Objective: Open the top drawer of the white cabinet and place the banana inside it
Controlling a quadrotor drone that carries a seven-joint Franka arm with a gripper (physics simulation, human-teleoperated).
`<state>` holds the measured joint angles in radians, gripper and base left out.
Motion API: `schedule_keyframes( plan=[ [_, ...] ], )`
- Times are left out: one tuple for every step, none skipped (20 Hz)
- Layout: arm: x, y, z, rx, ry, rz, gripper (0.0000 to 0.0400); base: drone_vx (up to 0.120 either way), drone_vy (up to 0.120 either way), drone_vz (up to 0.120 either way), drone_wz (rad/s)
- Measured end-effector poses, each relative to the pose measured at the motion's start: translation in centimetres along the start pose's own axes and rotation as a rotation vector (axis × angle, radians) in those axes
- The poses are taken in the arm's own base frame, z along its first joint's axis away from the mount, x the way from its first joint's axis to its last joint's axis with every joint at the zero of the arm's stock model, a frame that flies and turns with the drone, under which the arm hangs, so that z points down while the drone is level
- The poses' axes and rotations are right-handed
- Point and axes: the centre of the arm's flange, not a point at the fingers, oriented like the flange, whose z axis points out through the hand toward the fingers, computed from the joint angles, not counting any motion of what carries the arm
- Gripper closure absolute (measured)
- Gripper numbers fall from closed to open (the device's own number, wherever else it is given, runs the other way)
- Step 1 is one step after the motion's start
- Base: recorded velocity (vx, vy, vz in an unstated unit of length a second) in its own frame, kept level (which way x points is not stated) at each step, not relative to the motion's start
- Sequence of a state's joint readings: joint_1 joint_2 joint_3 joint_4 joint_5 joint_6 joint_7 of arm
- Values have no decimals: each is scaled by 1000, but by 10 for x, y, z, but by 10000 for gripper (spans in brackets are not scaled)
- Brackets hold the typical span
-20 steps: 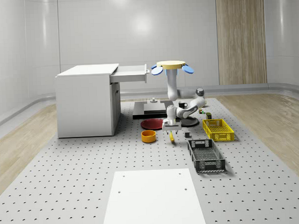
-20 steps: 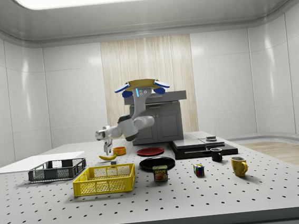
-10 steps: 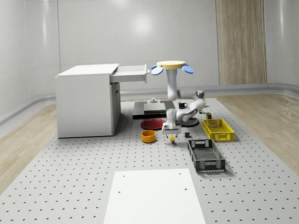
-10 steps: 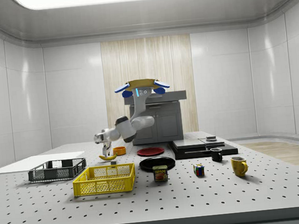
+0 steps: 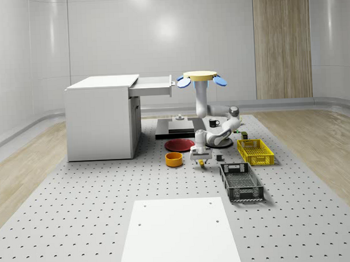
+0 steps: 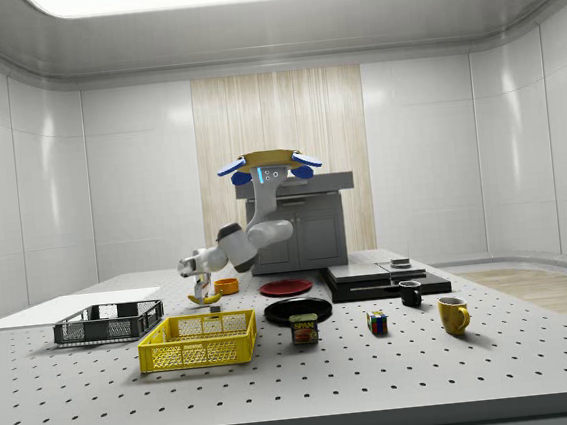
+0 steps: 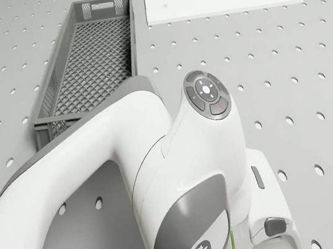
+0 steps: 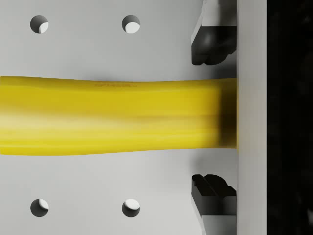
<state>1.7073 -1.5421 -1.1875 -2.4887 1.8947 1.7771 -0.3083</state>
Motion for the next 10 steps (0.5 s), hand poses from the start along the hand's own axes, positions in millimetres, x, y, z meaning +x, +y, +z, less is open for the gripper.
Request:
schedule_keyframes(
  plan=[
    [0,0,1,0,0,0,150,0,0,0,0],
    [0,0,1,0,0,0,172,0,0,0,0],
    [0,0,1,0,0,0,189,0,0,0,0],
    [0,0,2,0,0,0,202,0,0,0,0],
    [0,0,2,0,0,-3,208,0,0,0,0],
    [0,0,2,-1,0,-10,210,0,0,0,0],
    [0,0,1,-2,1,-17,210,0,0,0,0],
    [0,0,0,-3,1,-13,210,0,0,0,0],
    [0,0,-3,-3,1,-2,210,0,0,0,0],
    [0,0,-6,-4,1,7,210,0,0,0,0]
  ],
)
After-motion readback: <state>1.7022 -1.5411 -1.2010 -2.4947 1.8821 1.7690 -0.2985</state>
